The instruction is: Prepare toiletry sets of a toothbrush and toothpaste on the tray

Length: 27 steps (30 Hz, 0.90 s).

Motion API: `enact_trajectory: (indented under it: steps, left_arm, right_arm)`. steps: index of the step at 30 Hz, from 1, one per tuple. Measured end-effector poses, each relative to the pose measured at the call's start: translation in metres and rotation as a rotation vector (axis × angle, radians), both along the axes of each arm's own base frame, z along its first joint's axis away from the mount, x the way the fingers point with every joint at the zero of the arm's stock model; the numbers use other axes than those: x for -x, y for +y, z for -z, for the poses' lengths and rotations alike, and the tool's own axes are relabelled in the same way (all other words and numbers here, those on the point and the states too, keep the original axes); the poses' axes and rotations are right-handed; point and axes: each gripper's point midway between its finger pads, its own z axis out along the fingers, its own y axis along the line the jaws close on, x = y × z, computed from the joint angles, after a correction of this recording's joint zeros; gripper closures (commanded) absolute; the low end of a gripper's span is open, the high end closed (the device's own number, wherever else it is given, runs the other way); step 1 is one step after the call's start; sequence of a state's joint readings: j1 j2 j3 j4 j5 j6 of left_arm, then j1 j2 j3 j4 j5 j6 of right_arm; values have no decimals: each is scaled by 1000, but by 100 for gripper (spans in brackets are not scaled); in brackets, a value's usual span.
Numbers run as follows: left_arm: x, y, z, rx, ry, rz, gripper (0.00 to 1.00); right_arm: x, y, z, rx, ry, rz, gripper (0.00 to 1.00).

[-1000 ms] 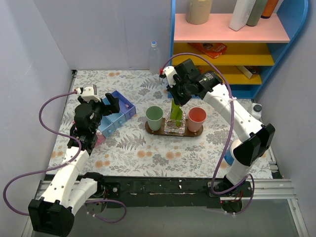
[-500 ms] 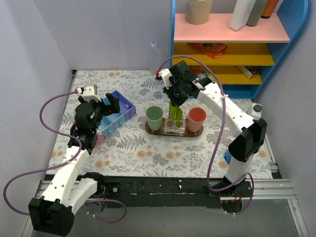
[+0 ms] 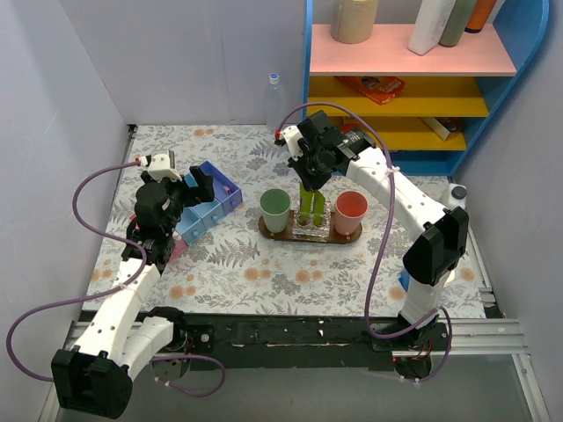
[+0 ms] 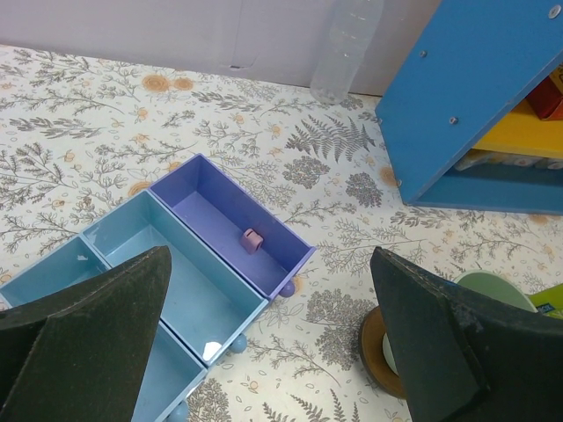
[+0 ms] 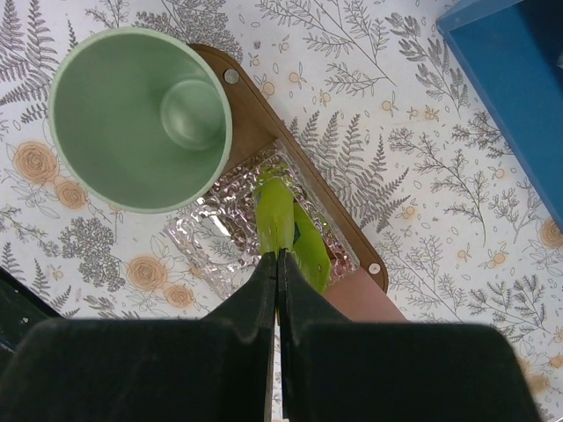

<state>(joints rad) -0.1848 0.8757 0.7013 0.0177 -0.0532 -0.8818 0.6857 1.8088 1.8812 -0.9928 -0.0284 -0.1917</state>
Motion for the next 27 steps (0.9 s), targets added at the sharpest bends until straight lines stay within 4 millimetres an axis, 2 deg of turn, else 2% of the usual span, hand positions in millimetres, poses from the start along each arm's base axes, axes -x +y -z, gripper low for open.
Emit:
enact_trajectory:
  steps: [9,18,27]
  left_arm:
    - [0,0,1,-4,5,0,2]
    - [-1,0,4,-6,12,0,2]
    - [-1,0,7,-8,24,1,2]
  right_arm:
    - [2,0,24,36,45,-2,99]
    - [-1,2,29,32,40,-3,98]
    - [-1,3,30,31,38,-3,79]
